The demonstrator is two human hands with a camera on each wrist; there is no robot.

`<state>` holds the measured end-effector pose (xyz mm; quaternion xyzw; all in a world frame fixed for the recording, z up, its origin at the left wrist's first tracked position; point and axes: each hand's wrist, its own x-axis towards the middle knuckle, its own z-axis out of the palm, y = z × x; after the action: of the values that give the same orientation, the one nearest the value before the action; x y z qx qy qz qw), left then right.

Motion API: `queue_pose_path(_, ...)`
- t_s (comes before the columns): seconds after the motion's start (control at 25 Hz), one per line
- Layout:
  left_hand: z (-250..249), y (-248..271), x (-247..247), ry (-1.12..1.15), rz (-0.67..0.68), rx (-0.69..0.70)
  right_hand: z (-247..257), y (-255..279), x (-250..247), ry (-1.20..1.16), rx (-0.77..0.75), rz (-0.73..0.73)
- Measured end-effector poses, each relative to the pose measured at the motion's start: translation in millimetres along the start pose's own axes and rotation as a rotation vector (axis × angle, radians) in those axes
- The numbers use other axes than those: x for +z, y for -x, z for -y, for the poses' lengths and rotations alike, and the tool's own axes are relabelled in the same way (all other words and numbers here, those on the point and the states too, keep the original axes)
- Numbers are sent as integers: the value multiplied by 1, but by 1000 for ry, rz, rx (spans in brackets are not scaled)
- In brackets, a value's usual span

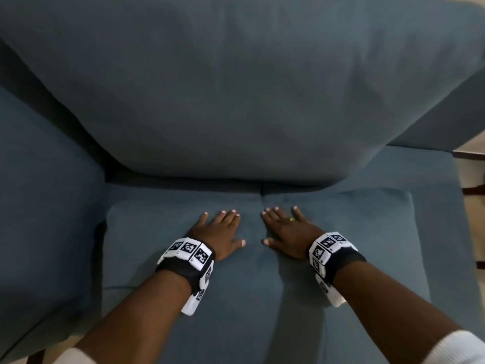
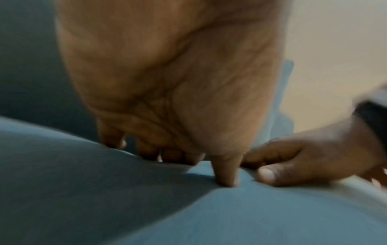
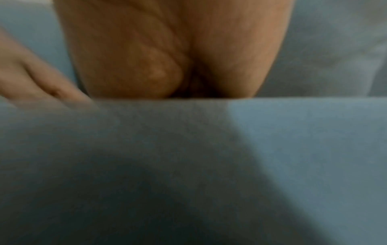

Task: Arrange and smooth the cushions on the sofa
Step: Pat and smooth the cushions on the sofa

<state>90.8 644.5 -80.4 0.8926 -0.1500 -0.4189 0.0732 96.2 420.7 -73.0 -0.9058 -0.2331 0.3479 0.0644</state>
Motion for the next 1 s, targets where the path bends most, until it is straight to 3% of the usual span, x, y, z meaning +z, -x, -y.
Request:
queue_pose_path(0.04, -10, -9, -9, 75, -66, -33, -9, 2, -2, -99, 49, -100)
queue_pose_path(0.12, -38, -18, -27, 230, -332, -21, -31, 7, -7, -231, 194, -371)
queue_pose_path(0.16, -52, -21, -28, 201, -365, 30, -35, 10, -8, -210, 207, -370)
queue_pose_path(0.2, -69, -21, -20, 86, -297, 110, -40, 14, -6, -93, 139, -281)
queue_pose_path(0.24, -80, -24, -8, -13, -145, 158, -47, 17, 3, -23, 102, -148)
queue_pose_path(0.28, -84, -25, 0, -58, -39, 158, -51, 19, 4, -36, 74, -110)
queue_pose_path(0.4, -102, -34, 2, 150, -312, 113, -78, 32, -9, -289, 213, -386)
queue_pose_path(0.44, -110, -34, 2, 108, -279, 136, -86, 37, -7, -210, 209, -416)
queue_pose_path(0.52, -119, -37, 5, -67, -57, 167, -96, 50, 12, -28, 158, -187)
queue_pose_path(0.56, -125, -43, 1, -52, -35, 150, -105, 55, 14, -85, 197, -195)
queue_pose_path(0.64, -142, -54, -14, 153, -288, 132, -127, 62, 0, -279, 311, -465)
queue_pose_path(0.68, -154, -58, -15, 216, -357, 131, -140, 66, -2, -250, 351, -534)
queue_pose_path(0.72, -166, -62, -13, 188, -313, 151, -150, 70, -3, -215, 319, -477)
queue_pose_path(0.8, -190, -70, 8, -7, -55, 134, -171, 79, 16, -60, 226, -164)
queue_pose_path(0.84, -200, -78, 9, -12, -20, 102, -180, 82, 19, -65, 228, -174)
queue_pose_path(0.92, -220, -97, -1, 121, -165, 80, -210, 87, 17, -192, 388, -353)
queue_pose_path(0.96, -230, -101, -5, 135, -206, 109, -223, 93, 16, -150, 446, -383)
queue_pose_path(1.0, -243, -100, -7, 65, -171, 147, -235, 99, 16, -130, 445, -323)
